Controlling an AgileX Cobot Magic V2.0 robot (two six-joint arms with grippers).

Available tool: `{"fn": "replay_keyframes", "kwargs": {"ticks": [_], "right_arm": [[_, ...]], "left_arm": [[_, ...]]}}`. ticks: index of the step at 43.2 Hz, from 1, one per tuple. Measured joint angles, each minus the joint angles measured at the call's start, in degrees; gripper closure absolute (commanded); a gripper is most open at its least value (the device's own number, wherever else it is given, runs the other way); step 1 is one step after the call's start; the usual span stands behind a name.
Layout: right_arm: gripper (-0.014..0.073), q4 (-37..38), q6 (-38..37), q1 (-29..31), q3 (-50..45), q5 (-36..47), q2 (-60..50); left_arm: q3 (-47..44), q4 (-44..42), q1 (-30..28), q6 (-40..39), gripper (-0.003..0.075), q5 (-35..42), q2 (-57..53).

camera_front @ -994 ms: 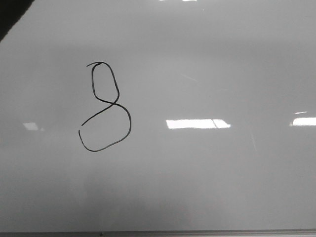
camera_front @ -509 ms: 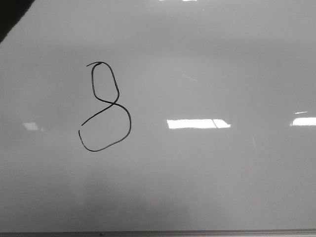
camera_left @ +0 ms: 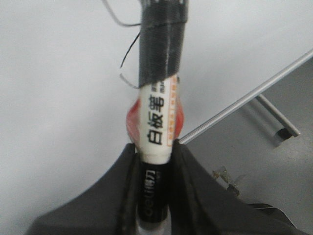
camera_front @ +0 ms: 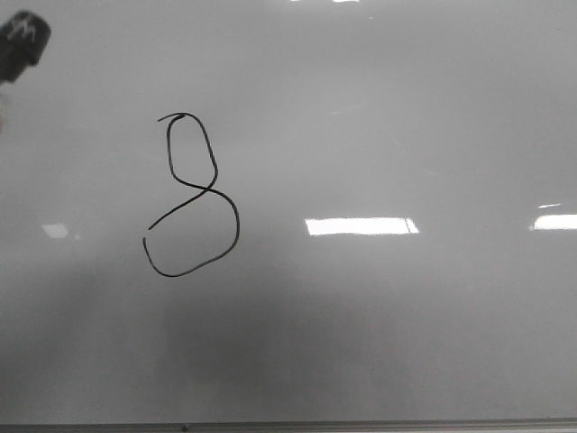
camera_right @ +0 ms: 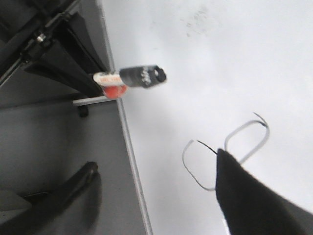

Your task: Write number 8 on whiteboard

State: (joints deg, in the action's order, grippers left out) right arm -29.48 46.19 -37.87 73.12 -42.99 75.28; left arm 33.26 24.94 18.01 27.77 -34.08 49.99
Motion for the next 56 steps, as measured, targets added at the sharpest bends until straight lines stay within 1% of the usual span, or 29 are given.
{"fn": "replay_keyframes", "kwargs": {"ticks": [5,9,13,14,18,21,25,28,33,38,42,50,53,56], "right_arm": [[0.0081,0.00,-1.57,6.07,-7.10,0.00,-6.47],[0.0139,0.00,-3.70,10.62,-13.90,0.77,-12.84],[0.0246,0.00,-5.83,15.31,-21.95,2.78,-19.49],[0.0261,0.00,-6.47,16.26,-23.67,3.31,-21.63],[0.0382,0.00,-8.48,20.32,-31.34,5.65,-28.66],[0.0488,0.00,-9.31,22.60,-36.25,6.76,-33.91],[0.0608,0.00,-9.77,24.81,-41.75,7.56,-40.82],[0.0666,0.00,-9.80,25.54,-45.21,8.22,-44.91],[0.0662,0.00,-10.02,25.65,-49.54,10.05,-50.10],[0.0662,0.00,-10.02,25.65,-51.37,11.79,-53.33],[0.0662,-0.10,-10.15,25.65,-51.63,12.55,-53.94],[0.0662,-0.10,-10.24,25.65,-51.64,12.66,-53.94],[0.0662,-0.10,-10.24,25.65,-51.64,12.66,-53.94],[0.0662,-0.10,-10.24,25.65,-51.64,12.66,-53.94]], "left_arm": [[0.00,-0.52,-4.17,-2.87,0.0741,2.13,6.12],[0.00,-0.52,-8.16,-5.38,0.0741,5.06,9.83],[0.04,-0.27,-12.13,-6.65,0.0741,8.36,13.04],[0.14,-0.27,-12.88,-6.77,0.0741,9.04,13.63],[0.27,-0.13,-15.49,-7.14,0.0741,11.26,16.04],[0.27,-0.04,-16.13,-7.18,0.0741,13.20,17.46],[0.27,0.09,-16.36,-7.27,0.0741,16.93,19.04],[0.27,0.22,-16.36,-7.27,0.0741,19.90,19.92],[0.27,0.60,-16.36,-7.27,0.0741,24.48,20.73],[0.55,1.33,-16.36,-7.27,0.0741,28.81,21.59],[1.65,1.82,-16.36,-7.27,0.0741,30.17,23.78],[5.82,2.06,-16.36,-7.31,0.0738,30.55,30.07],[6.77,2.06,-16.36,-7.31,0.0717,30.24,31.51],[7.24,2.06,-16.36,-7.31,0.0664,29.62,32.06]]}}
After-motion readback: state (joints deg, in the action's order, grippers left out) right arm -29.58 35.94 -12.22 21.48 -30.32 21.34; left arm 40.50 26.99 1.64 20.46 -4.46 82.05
